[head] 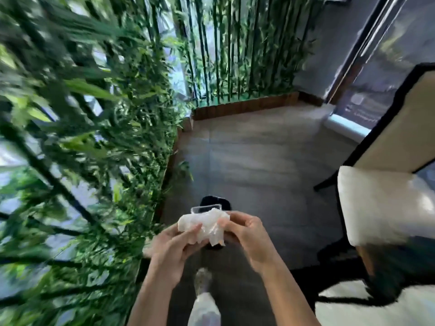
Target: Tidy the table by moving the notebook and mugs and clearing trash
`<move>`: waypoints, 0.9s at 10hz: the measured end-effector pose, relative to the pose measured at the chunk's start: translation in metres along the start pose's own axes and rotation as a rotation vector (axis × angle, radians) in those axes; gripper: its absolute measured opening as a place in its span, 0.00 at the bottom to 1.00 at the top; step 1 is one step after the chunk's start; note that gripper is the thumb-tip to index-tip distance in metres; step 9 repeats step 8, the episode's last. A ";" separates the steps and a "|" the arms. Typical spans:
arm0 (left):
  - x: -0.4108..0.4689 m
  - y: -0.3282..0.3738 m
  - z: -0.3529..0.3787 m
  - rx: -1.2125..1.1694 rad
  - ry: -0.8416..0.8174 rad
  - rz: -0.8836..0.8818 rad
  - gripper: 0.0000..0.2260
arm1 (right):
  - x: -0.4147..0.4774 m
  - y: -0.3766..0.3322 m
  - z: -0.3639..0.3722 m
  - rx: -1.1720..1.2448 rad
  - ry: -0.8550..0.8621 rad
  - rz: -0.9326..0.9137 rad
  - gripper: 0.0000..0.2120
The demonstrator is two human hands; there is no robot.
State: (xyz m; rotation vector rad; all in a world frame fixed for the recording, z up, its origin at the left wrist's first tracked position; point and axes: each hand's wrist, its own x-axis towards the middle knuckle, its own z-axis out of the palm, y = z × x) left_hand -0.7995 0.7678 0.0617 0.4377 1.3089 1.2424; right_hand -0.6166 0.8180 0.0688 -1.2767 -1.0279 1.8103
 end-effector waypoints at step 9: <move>0.492 -0.298 -0.122 1.262 0.062 -0.377 0.19 | 0.436 0.376 -0.082 -0.675 0.285 0.674 0.26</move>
